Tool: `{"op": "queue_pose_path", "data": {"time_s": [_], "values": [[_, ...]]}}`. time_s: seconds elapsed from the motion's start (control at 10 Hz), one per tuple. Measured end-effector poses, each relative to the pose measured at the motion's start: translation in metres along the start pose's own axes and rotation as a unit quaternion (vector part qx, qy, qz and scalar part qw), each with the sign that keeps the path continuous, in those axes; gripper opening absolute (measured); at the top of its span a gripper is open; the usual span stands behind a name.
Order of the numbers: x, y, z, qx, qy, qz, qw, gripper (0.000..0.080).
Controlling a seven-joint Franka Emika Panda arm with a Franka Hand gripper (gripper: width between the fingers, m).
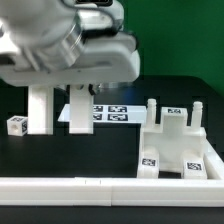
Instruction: Assemble chair
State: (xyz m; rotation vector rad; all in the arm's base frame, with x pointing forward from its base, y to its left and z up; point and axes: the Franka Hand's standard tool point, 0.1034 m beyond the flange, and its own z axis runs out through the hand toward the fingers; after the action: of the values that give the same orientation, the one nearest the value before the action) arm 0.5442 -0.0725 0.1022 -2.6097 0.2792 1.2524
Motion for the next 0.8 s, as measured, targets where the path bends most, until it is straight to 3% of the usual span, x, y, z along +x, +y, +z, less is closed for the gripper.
{"op": "queue_pose_path", "data": {"time_s": [0.1, 0.2, 0.3, 0.5, 0.8], "values": [[-0.001, 0.003, 0.001, -0.008, -0.056, 0.004, 0.998, 0.0284], [0.006, 0.002, 0.004, -0.016, -0.073, 0.005, 0.997, 0.0284], [-0.001, -0.002, 0.012, -0.019, -0.094, 0.019, 0.995, 0.0284], [-0.013, -0.004, 0.023, -0.013, -0.101, 0.012, 0.995, 0.0284], [-0.008, 0.002, 0.033, -0.011, -0.132, 0.019, 0.991, 0.0284]]}}
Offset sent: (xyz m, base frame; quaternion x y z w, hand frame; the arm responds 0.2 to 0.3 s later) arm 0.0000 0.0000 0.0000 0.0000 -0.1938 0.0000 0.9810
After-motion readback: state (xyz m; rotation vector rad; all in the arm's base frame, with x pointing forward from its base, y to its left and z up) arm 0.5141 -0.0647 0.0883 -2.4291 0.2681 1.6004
